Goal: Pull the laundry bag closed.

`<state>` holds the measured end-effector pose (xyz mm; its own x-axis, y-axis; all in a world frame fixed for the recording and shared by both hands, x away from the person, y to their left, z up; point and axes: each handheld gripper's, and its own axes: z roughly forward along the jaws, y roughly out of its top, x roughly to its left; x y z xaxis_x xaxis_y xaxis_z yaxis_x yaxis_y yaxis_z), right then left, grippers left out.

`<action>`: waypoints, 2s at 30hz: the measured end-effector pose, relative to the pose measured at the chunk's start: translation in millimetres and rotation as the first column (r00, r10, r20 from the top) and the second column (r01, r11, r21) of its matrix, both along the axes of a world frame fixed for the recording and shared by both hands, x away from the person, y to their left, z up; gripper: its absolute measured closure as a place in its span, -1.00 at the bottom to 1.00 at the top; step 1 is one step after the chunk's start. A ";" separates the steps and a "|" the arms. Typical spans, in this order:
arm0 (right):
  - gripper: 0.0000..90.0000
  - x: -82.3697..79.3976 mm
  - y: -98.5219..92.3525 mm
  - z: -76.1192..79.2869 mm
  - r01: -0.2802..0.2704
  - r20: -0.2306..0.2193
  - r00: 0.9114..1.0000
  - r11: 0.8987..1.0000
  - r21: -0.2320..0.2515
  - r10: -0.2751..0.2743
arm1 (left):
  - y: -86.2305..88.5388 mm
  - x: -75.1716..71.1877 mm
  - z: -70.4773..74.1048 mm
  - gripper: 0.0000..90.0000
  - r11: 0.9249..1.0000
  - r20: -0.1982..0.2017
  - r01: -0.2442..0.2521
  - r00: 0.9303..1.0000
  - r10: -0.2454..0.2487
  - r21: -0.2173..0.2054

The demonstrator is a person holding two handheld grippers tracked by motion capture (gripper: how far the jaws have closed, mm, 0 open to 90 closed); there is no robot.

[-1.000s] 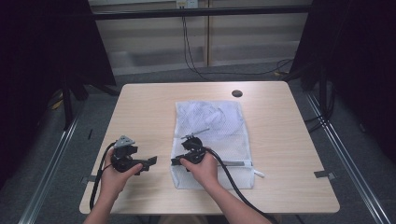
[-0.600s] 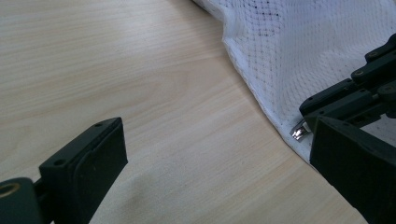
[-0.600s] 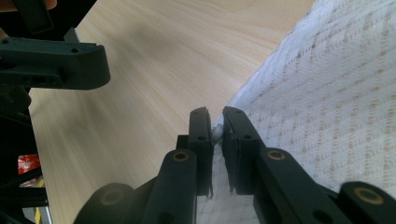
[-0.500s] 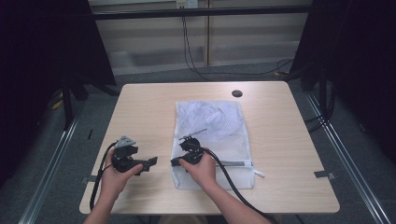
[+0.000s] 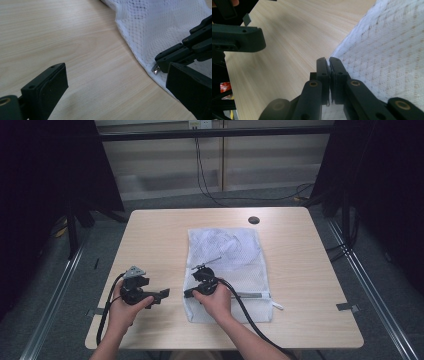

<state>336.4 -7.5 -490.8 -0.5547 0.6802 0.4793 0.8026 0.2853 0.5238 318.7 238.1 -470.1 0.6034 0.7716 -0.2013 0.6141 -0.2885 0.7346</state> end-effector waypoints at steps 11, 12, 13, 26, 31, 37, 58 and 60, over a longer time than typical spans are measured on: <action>0.93 -0.7 -8.6 13.6 0.010 0.022 1.000 0.999 0.034 -0.011 | -12.0 -1.8 -3.0 -0.98 0.994 -0.051 0.064 0.996 -0.069 -0.086; 0.93 -0.9 -9.1 14.5 0.010 0.026 1.000 0.999 0.039 -0.011 | -13.6 -1.9 -3.3 -0.98 0.994 -0.053 0.072 0.996 -0.077 -0.088; 0.93 -0.8 -9.7 15.2 0.009 0.028 1.000 0.999 0.040 -0.010 | -14.6 -1.9 -3.5 -0.99 0.993 -0.056 0.076 0.995 -0.081 -0.086; 0.92 -1.3 -19.4 27.7 0.022 0.064 0.998 0.998 0.062 -0.026 | -28.9 -2.5 -7.9 -1.00 0.978 -0.134 0.089 0.984 -0.115 -0.190; 0.92 -0.8 -19.1 29.3 0.024 0.071 0.997 0.998 0.059 -0.028 | -36.9 -2.8 -10.8 -0.99 0.973 -0.147 0.110 0.979 -0.141 -0.202; 0.92 -1.5 -19.0 31.5 0.022 0.082 0.996 0.998 0.055 -0.027 | -45.0 -2.5 -15.2 -0.95 0.971 -0.164 0.124 0.974 -0.159 -0.205; 0.93 -4.0 -16.7 35.6 0.026 0.092 0.995 0.997 0.067 -0.032 | -66.8 3.7 -25.5 -0.43 0.962 -0.182 0.153 0.964 -0.196 -0.226; 0.92 -4.3 -16.4 36.3 0.026 0.092 0.995 0.997 0.069 -0.032 | -67.3 3.7 -26.2 -0.35 0.961 -0.177 0.160 0.963 -0.202 -0.227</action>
